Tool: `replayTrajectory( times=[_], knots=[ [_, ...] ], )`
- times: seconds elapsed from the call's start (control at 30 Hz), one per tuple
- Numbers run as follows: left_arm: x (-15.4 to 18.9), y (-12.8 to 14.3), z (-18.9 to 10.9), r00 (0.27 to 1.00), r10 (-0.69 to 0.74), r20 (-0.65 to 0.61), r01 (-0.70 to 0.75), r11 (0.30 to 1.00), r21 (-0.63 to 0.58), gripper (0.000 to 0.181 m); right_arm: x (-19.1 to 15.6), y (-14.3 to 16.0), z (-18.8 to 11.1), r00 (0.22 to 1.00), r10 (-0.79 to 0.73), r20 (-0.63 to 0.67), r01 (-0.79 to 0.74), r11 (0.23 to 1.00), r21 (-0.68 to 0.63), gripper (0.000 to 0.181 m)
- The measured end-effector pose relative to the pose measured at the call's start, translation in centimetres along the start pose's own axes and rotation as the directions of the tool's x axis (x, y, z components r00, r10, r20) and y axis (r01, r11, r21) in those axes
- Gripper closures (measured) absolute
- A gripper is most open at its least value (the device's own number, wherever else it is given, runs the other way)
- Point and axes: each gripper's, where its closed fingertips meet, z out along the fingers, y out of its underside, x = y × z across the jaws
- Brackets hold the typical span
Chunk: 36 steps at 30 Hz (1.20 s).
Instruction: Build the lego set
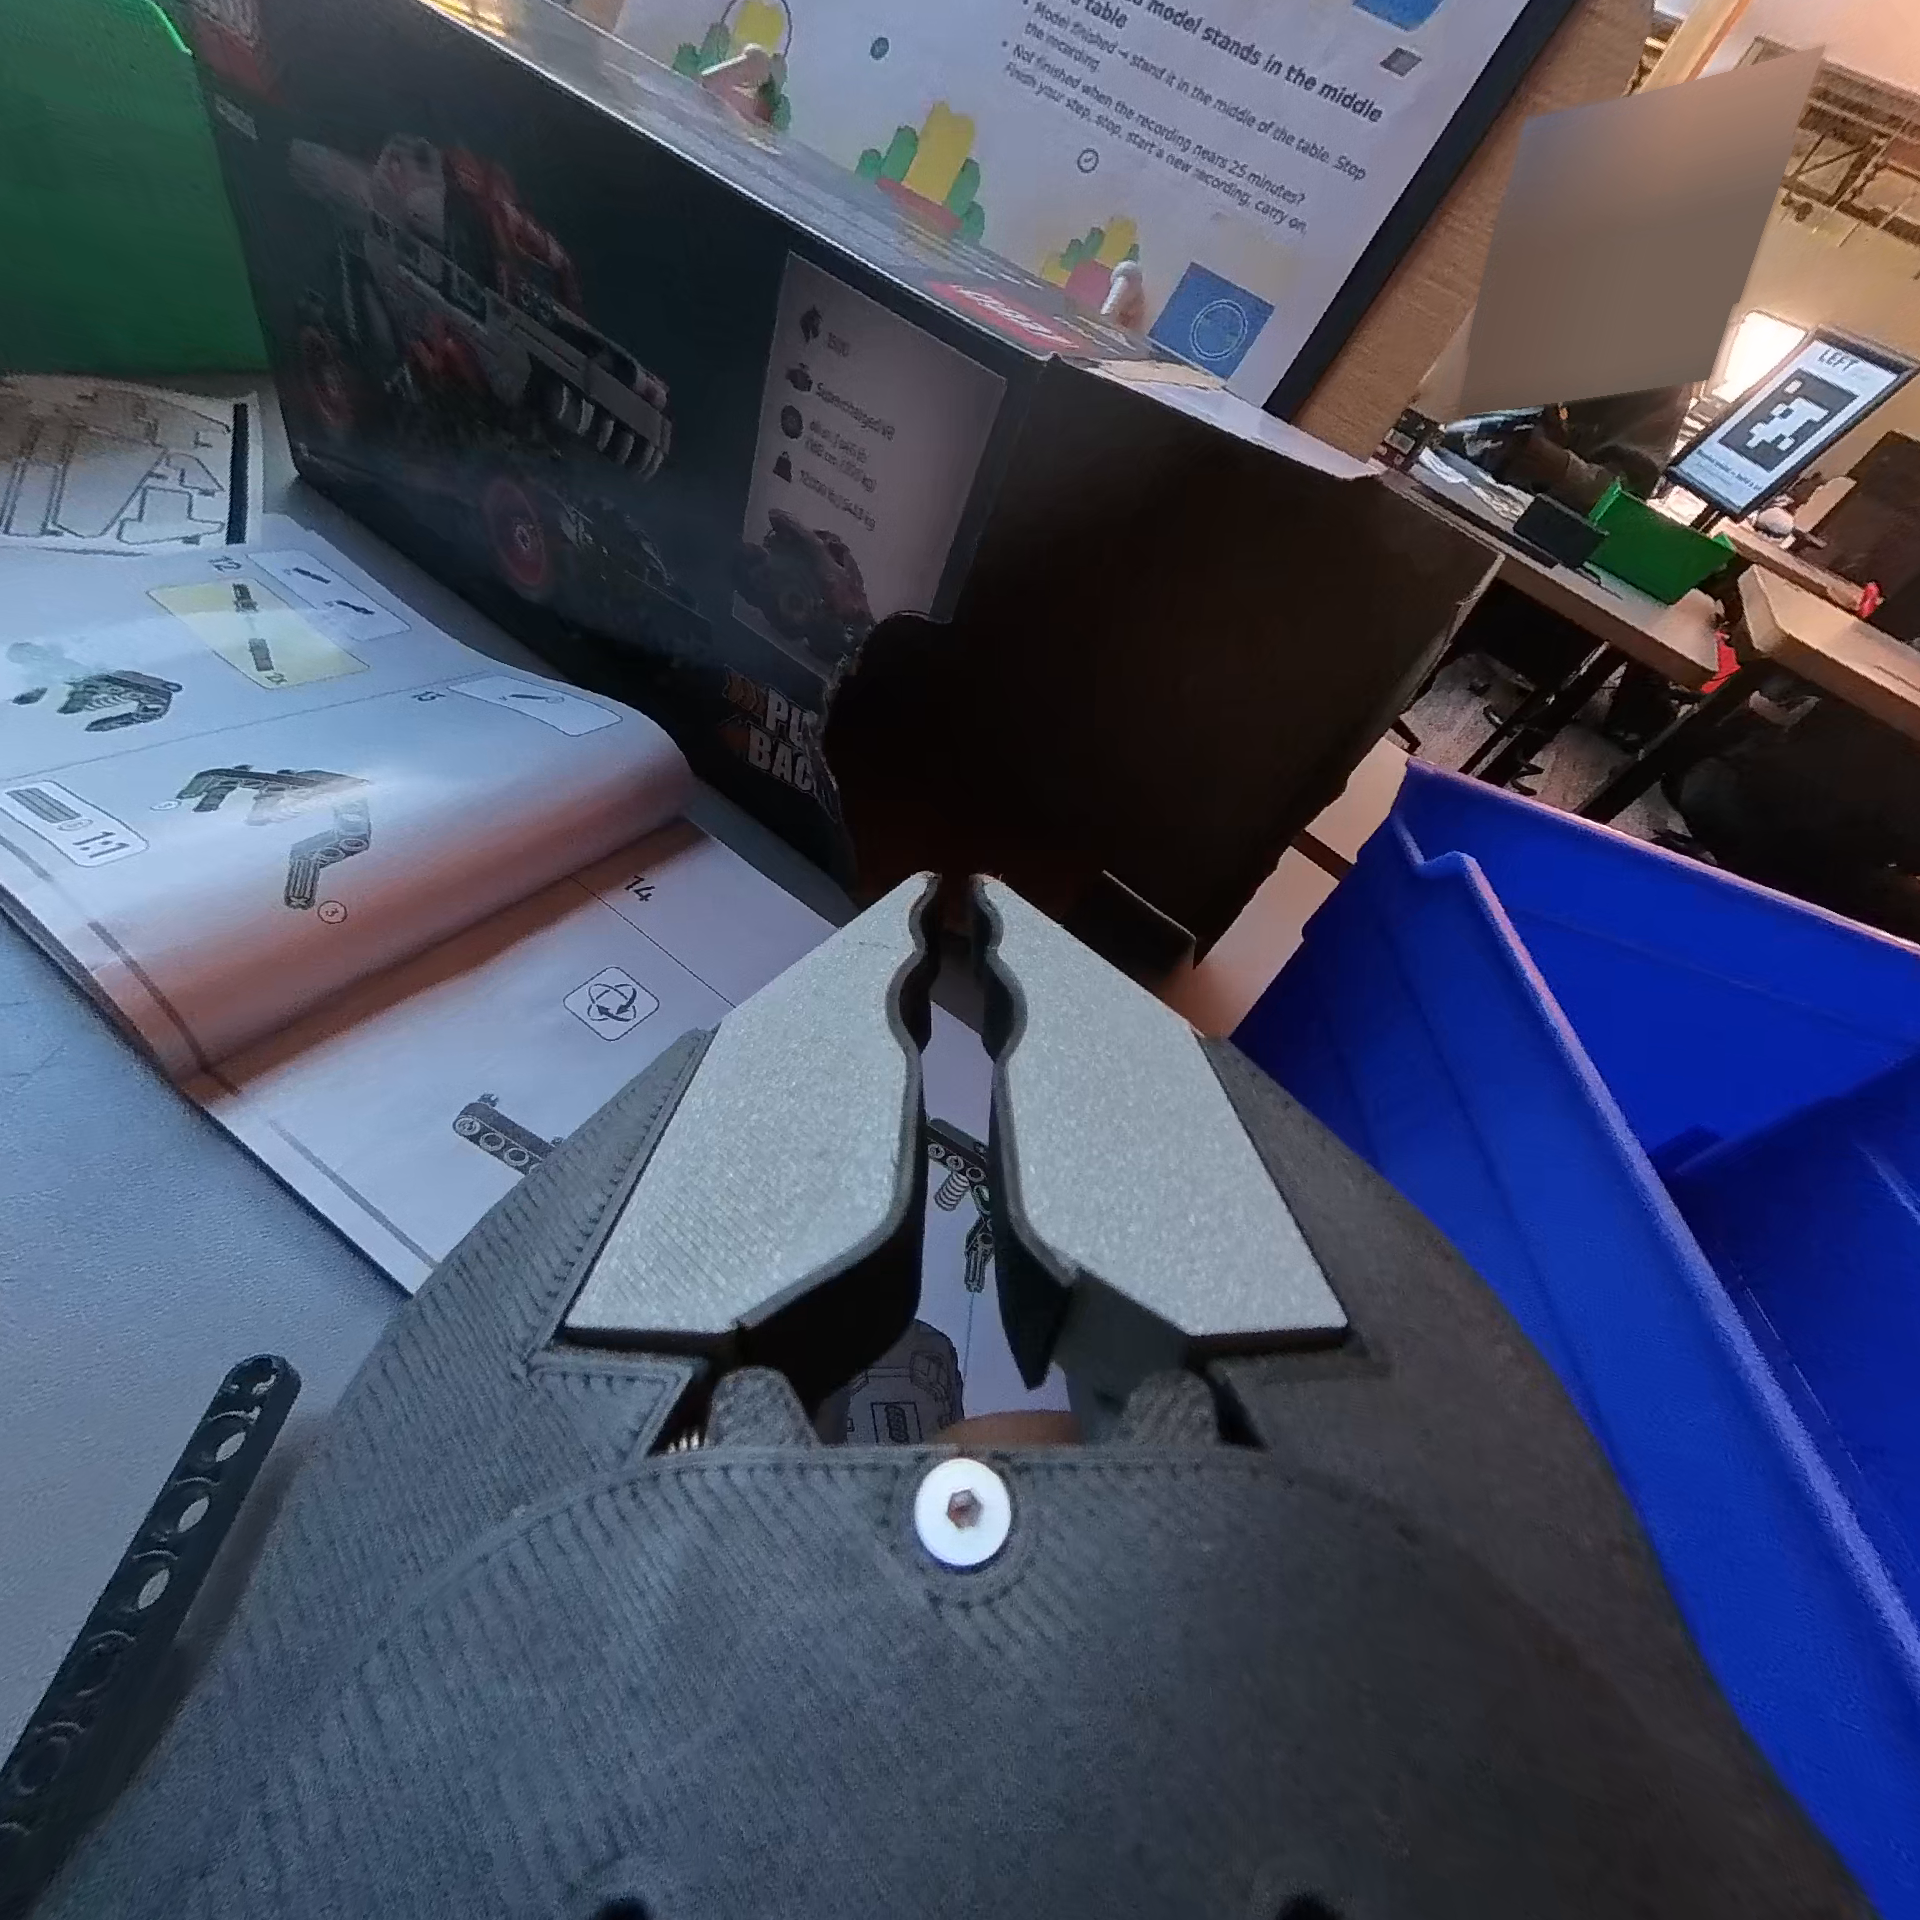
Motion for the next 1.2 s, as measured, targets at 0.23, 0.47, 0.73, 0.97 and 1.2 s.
replayTrajectory(
  times=[0.23, 0.47, 0.73, 0.97, 1.2],
  knots=[
    [1.2, 2.9, 1.9, 0.995, 0.103, -0.004, -0.102, 0.986, -0.131, 0.16, 0.0, 0.0, 0.0, 1.0, 0.0, 0.0, 0.0, 1.0, -0.001, 0.181],
    [-1.0, 7.9, 2.9, 0.94, 0.332, 0.077, -0.281, 0.883, -0.375, 0.164, -0.1, 0.0, 0.1, 1.0, -0.009, 0.0, 0.009, 1.0, -0.005, 0.181],
    [-3.2, 5.9, 1.6, 0.944, 0.257, 0.205, -0.177, 0.923, -0.343, 0.181, -0.1, 0.0, 0.0, 1.0, -0.011, -0.005, 0.011, 1.0, -0.004, 0.181],
    [-4.4, -2.9, -2.7, 0.957, 0.009, 0.29, -0.054, 0.988, 0.146, 0.179, -0.1, 0.0, 0.0, 1.0, -0.011, -0.004, 0.011, 1.0, -0.005, 0.181],
    [-4.4, -0.8, -1.2, 0.95, 0.08, 0.303, -0.092, 0.995, 0.025, 0.176, -0.1, 0.0, 0.0, 1.0, -0.013, -0.003, 0.013, 1.0, -0.006, 0.181]
  ],
)
